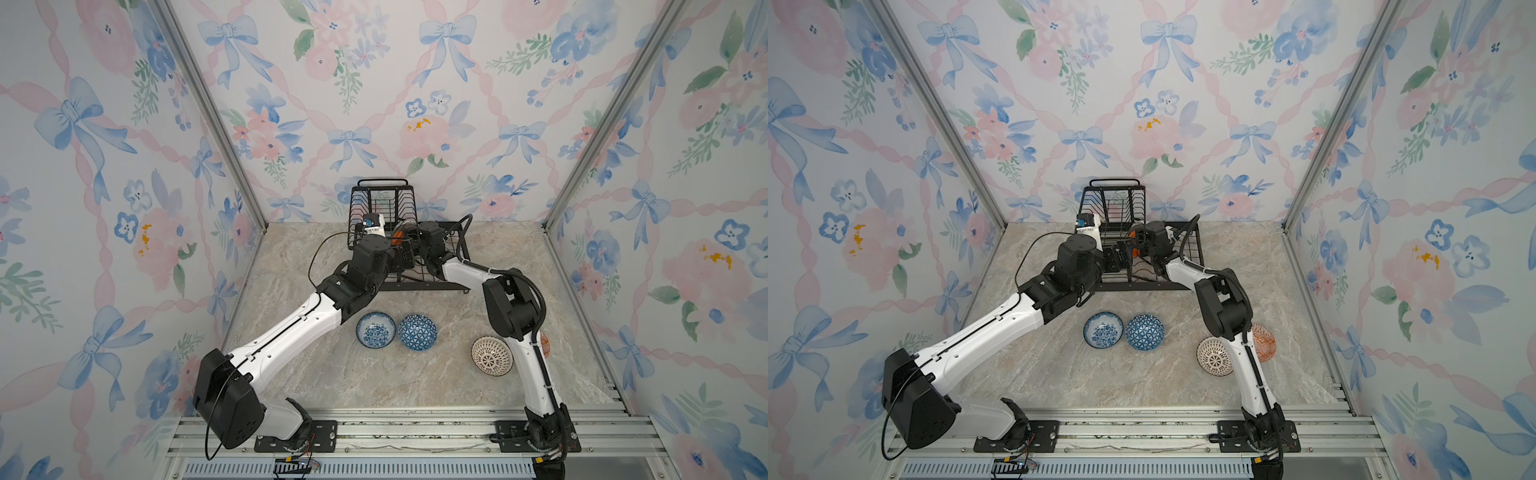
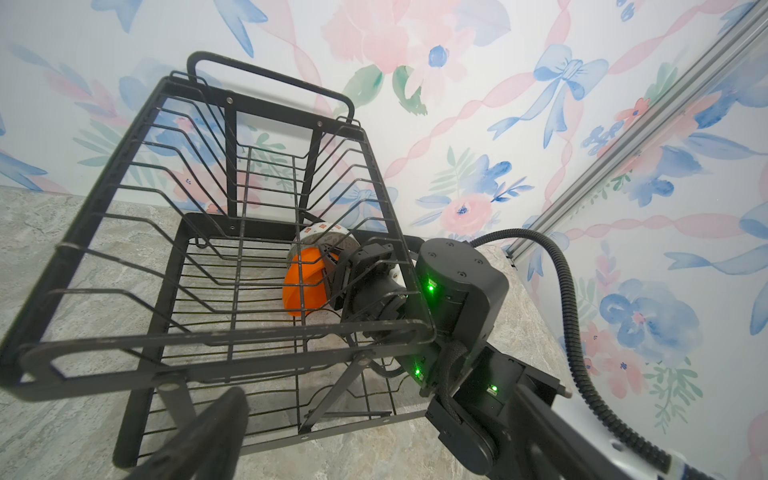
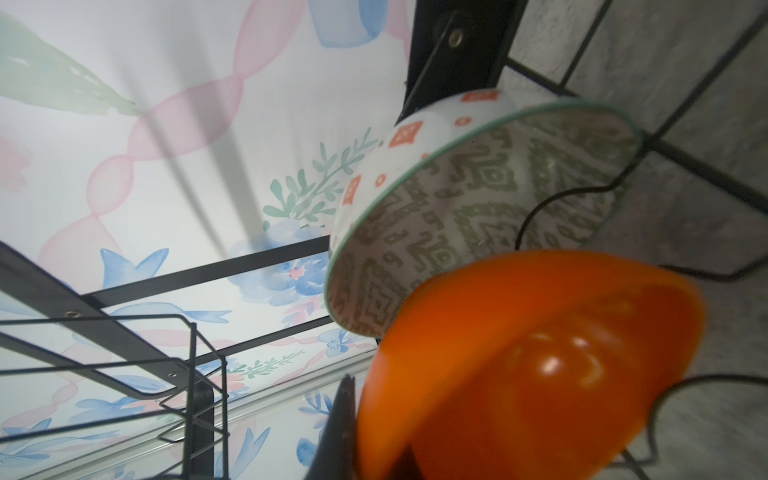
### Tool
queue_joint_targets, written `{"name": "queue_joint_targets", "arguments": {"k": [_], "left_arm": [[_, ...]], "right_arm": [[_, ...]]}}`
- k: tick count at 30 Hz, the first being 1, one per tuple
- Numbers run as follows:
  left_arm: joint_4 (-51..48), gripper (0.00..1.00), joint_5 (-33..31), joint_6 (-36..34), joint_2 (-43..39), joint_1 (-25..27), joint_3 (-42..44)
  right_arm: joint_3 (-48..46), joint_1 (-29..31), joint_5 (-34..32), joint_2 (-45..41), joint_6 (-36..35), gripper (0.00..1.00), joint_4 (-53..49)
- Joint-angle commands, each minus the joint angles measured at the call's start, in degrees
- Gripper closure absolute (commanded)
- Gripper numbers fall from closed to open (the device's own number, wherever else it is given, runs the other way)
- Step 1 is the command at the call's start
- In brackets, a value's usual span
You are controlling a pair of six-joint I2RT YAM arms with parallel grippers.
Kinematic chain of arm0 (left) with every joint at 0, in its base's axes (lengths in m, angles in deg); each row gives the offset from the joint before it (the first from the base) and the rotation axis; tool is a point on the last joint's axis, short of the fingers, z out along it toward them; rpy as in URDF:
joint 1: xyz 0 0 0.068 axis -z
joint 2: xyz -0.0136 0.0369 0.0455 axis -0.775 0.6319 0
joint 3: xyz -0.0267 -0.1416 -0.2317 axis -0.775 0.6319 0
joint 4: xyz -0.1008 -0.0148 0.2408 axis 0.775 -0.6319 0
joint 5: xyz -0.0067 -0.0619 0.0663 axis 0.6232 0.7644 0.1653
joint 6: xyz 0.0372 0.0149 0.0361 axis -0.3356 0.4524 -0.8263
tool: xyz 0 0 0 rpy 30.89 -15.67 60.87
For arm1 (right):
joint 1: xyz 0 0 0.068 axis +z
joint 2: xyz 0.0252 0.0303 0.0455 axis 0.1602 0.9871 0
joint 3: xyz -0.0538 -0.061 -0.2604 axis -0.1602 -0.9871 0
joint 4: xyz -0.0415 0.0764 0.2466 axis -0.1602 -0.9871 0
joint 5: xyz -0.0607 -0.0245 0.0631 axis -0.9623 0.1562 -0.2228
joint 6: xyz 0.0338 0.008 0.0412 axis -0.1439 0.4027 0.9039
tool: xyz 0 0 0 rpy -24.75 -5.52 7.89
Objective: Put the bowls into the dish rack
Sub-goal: 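Lower the orange bowl into the rack beside the green bowl with the right gripper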
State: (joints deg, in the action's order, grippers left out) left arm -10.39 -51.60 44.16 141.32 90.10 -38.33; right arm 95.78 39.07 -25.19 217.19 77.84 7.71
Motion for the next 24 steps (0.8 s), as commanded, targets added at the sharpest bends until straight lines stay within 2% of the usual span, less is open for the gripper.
{"name": "queue_joint_targets", "arguments": {"k": [1, 24], "left_arm": [[-0.83, 0.02, 0.62, -1.06, -0.69, -0.45, 0.4], [-0.89, 0.02, 1.44, -1.03, -0.28, -0.44, 0.19]], "right_arm": [[2.24, 0.66, -0.09, 2.79, 2.63, 1.0, 2.01], [-3.19, 1.53, -2.82, -0.65, 3.5, 1.0, 1.53]]}}
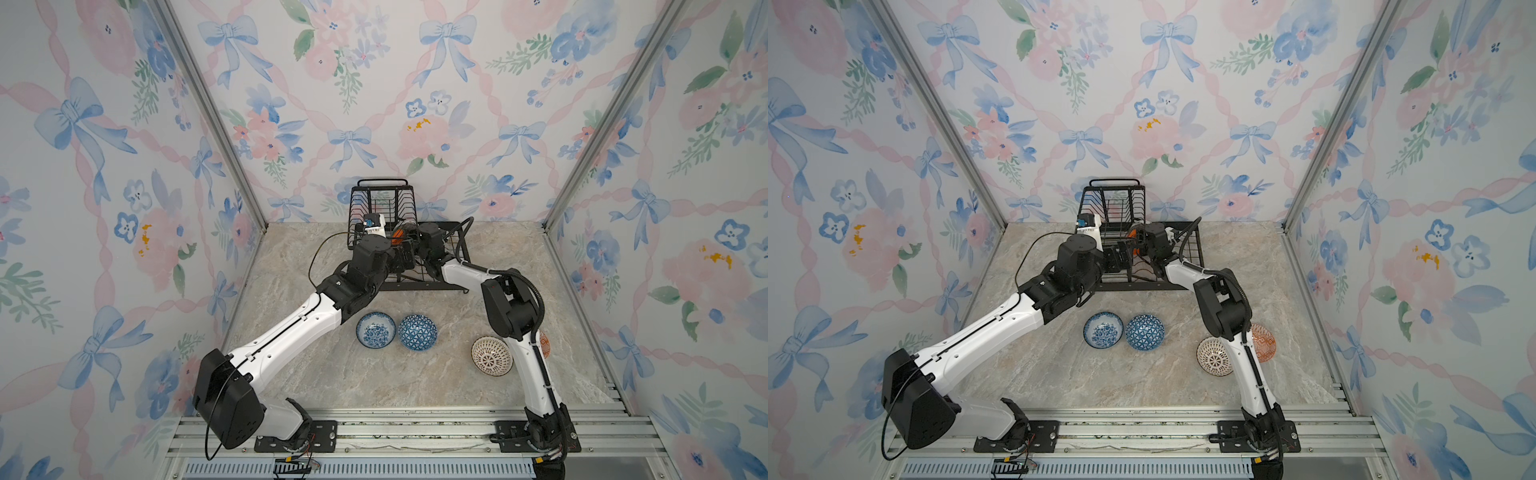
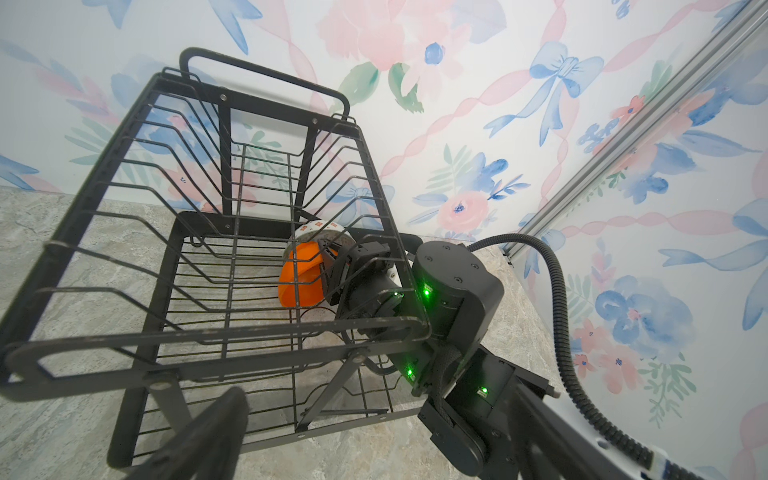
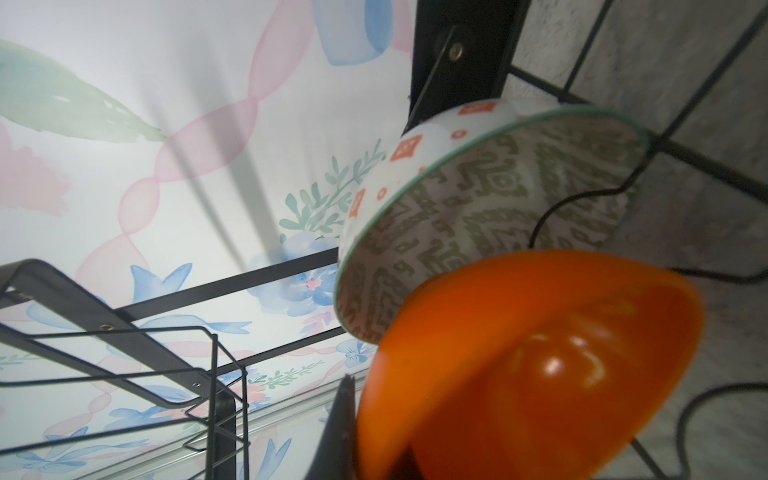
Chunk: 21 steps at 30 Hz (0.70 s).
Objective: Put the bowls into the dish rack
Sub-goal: 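Lower the orange bowl into the rack beside the green bowl with the right gripper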
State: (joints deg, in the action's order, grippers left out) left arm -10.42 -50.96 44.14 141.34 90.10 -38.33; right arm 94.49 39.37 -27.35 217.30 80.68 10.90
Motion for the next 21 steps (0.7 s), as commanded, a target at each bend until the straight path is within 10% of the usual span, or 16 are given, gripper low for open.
{"name": "queue_joint_targets", "arguments": {"k": [1, 21], "left_arm": [[-0.85, 0.02, 0.77, -1.0, -0.37, -0.44, 0.27], [-0.89, 0.02, 0.73, -0.08, -2.16, -0.17, 1.9]], "right_arm": [[-2.17, 1.23, -0.85, -0.84, 0.89, 1.0, -1.53], [-6.16, 1.75, -2.22, -3.15, 3.28, 0.97, -2.03]]}}
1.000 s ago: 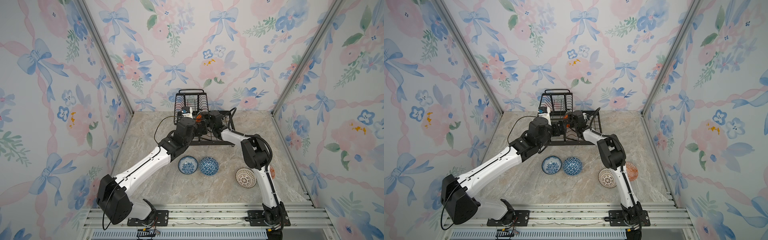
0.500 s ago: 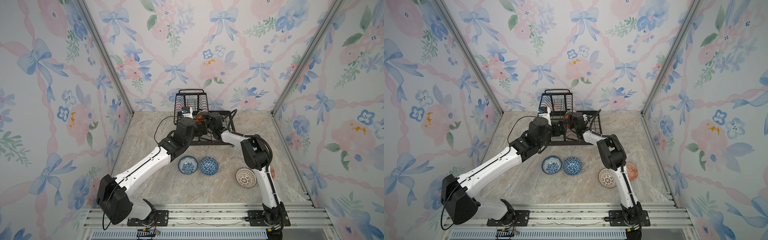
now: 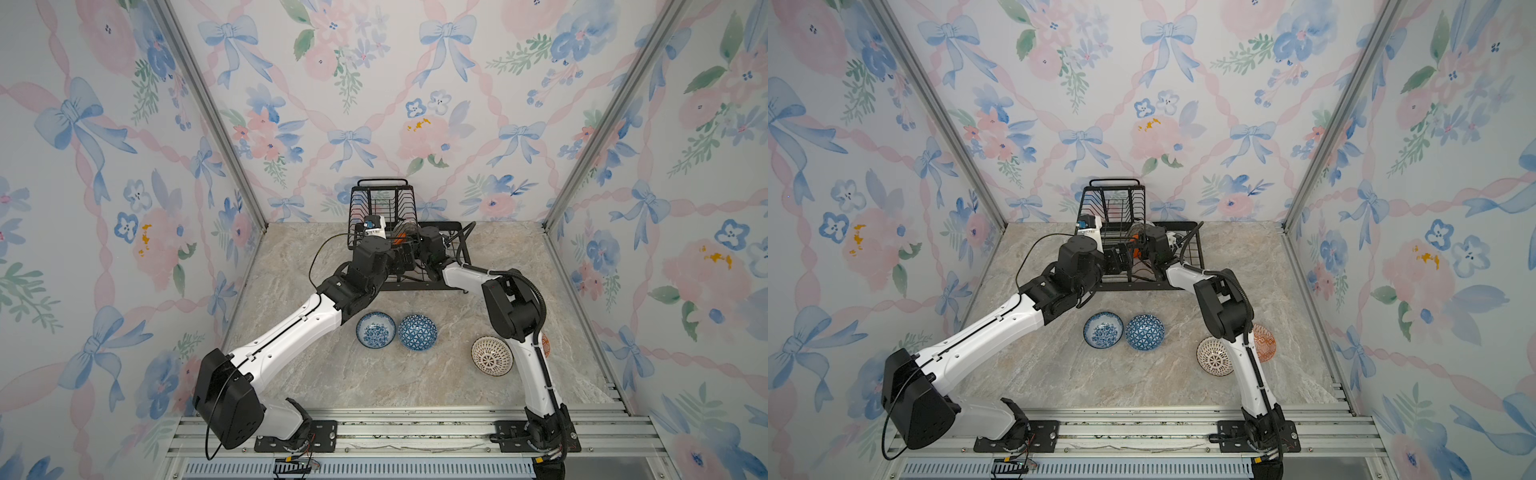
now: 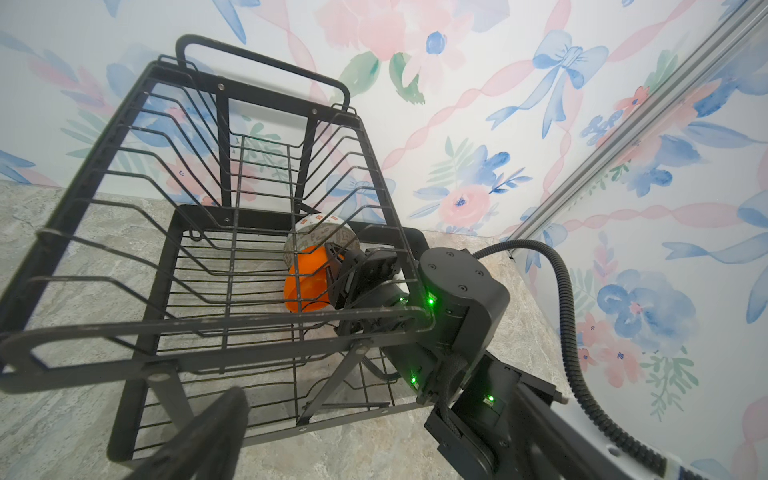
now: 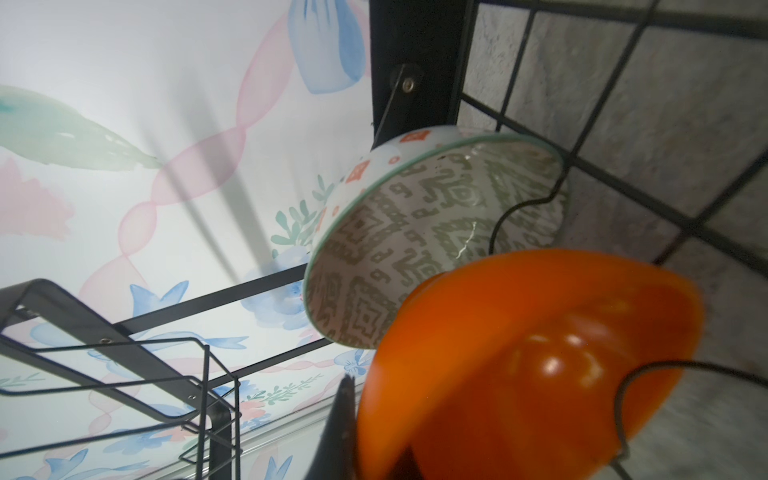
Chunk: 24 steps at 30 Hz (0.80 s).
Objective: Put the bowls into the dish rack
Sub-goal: 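Lower the orange bowl into the rack beside the green bowl with the right gripper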
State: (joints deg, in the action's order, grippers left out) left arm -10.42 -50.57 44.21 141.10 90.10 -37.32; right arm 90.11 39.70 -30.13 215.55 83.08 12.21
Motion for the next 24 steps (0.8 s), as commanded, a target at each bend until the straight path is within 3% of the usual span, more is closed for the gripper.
{"name": "queue_joint_targets", "arguments": {"k": [1, 24], "left_arm": [[-0.88, 0.02, 0.4, -0.05, -2.11, -0.18, 1.11], [-0.86, 0.02, -0.49, 0.36, -2.38, 0.2, 1.6]], "right_arm": [[-1.85, 1.51, 0.47, -1.6, 0.98, 0.97, -3.53], [-2.35, 1.19, 0.96, -2.72, 1.63, 0.9, -4.86]]}}
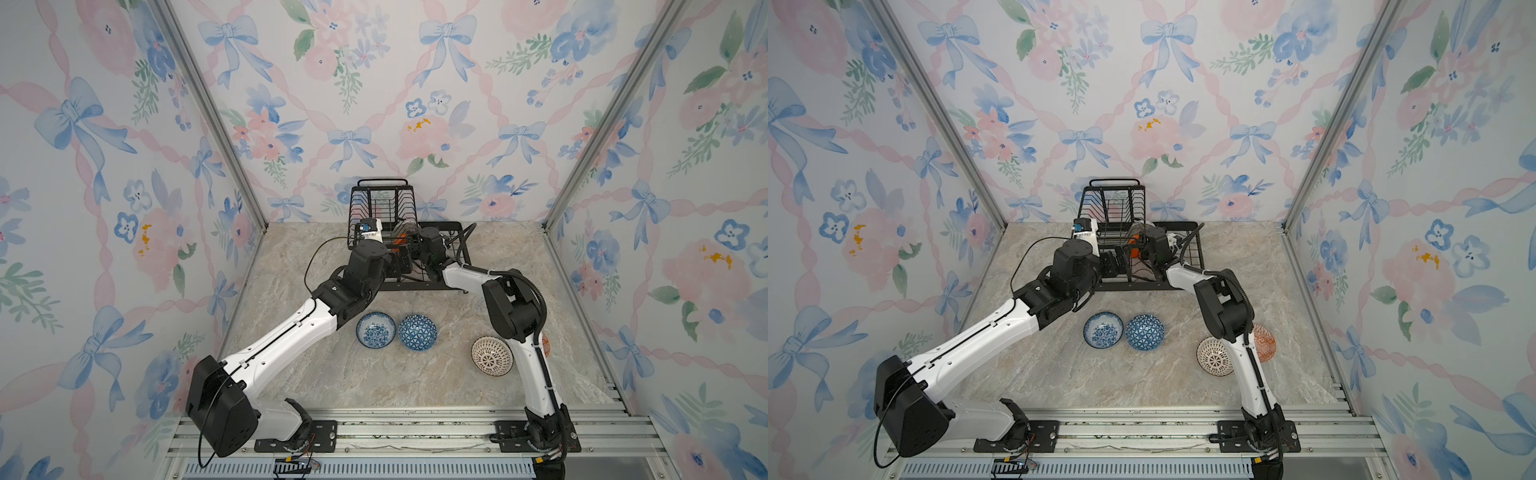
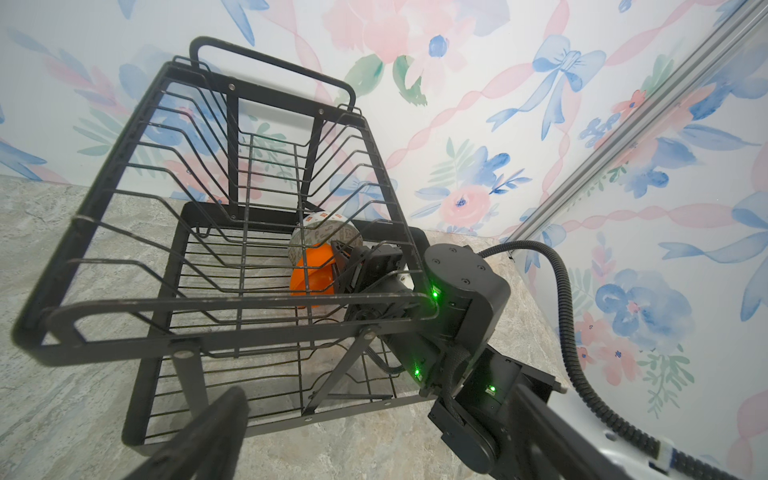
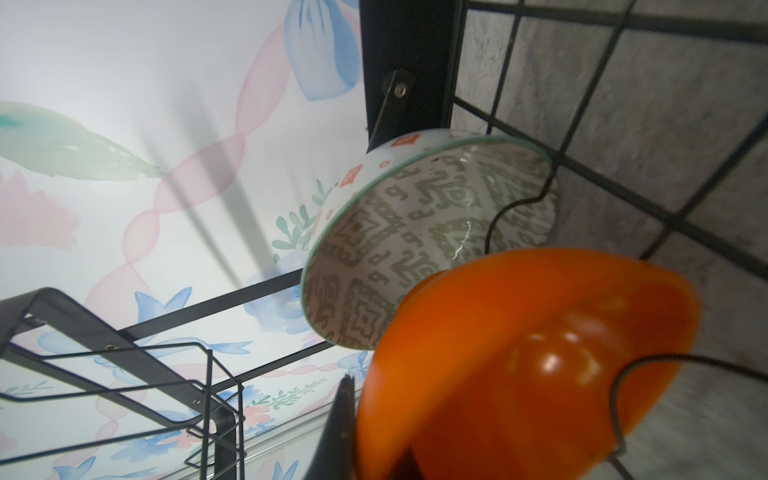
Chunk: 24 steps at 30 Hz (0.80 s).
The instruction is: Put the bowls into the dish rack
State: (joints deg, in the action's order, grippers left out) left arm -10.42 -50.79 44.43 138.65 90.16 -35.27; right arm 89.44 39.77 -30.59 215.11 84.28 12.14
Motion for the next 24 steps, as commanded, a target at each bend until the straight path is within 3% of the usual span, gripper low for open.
{"name": "queue_joint_targets", "arguments": {"k": [1, 24], "left_arm": [[-0.85, 0.02, -0.17, 0.13, 0.32, 0.12, -0.71], [-0.89, 0.02, -0.43, 0.79, 0.0, 0.54, -0.03]], "right_arm": [[-1.88, 1.11, 1.33, -2.37, 0.54, 0.89, -4.84], [-4.28, 0.32, 0.6, -4.22, 0.46, 0.84, -4.8]]}}
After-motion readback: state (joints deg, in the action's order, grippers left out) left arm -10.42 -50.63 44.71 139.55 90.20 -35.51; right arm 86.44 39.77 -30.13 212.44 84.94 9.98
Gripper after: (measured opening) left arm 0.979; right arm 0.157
